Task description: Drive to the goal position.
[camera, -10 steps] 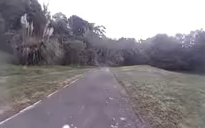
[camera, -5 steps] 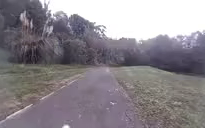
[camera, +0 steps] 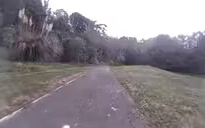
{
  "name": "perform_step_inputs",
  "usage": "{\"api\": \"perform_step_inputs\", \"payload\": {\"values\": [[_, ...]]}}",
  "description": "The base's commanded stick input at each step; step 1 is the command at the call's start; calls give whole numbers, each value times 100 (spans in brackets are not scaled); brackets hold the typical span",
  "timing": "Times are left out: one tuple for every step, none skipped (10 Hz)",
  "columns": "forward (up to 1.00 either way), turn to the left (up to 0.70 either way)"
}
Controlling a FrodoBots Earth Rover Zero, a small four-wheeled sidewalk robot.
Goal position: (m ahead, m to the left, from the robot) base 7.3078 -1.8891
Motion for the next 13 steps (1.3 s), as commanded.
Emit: {"api": "perform_step_inputs", "payload": {"values": [[45, 0], [45, 0], [45, 0], [45, 0], [45, 0], [45, 0], [45, 0], [45, 0], [45, 0], [45, 0], [45, 0], [45, 0], [45, 0]]}}
